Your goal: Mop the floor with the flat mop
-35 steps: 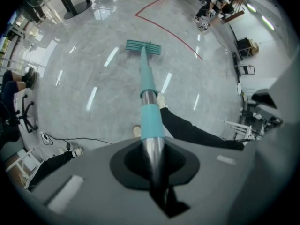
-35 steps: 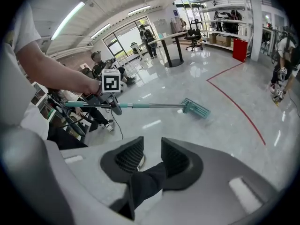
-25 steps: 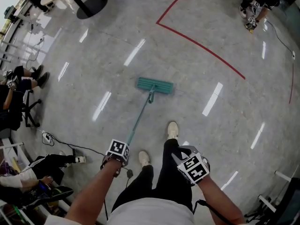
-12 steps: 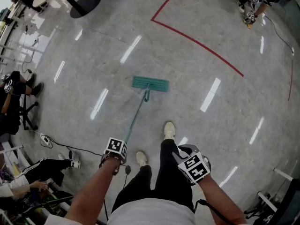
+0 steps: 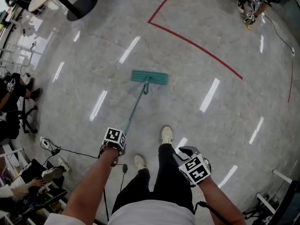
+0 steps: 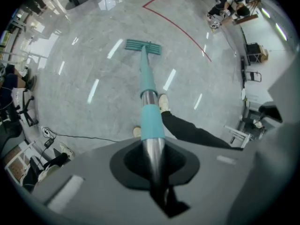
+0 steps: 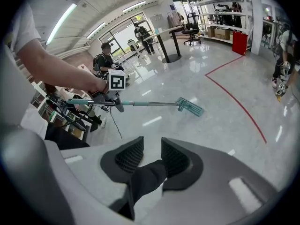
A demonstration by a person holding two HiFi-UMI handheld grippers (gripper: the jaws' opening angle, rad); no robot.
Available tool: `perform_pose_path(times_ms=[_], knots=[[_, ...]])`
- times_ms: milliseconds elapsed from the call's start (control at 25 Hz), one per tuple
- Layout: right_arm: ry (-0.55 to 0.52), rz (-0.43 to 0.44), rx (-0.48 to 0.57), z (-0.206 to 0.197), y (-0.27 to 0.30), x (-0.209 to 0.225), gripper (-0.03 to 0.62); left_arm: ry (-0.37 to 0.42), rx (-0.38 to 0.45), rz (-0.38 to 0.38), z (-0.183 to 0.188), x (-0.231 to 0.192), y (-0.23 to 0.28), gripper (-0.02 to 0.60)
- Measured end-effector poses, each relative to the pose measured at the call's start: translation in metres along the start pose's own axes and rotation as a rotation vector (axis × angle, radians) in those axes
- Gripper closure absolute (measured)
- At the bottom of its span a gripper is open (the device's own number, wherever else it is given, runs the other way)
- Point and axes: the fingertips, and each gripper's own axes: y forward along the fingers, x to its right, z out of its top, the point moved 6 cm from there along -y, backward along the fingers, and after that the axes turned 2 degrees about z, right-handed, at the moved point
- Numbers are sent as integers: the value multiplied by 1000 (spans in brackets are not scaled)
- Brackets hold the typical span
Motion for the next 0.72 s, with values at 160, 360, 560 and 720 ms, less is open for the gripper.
perform_pose_path(times_ms=[160,360,560,720], knots=[[16,2,1,0,-3,13,473,-7,7,-7,32,2,-12,537],[52,-3,-19,0,-8,30,473,-16,25,-23,78,7,-27,537],[71,-6,-18,3,-11,40,473,-13,39,-8,119,9,-40,537],[87,-6,-18,1,-15,48,473,-4,46,9,148,12,-49,537]])
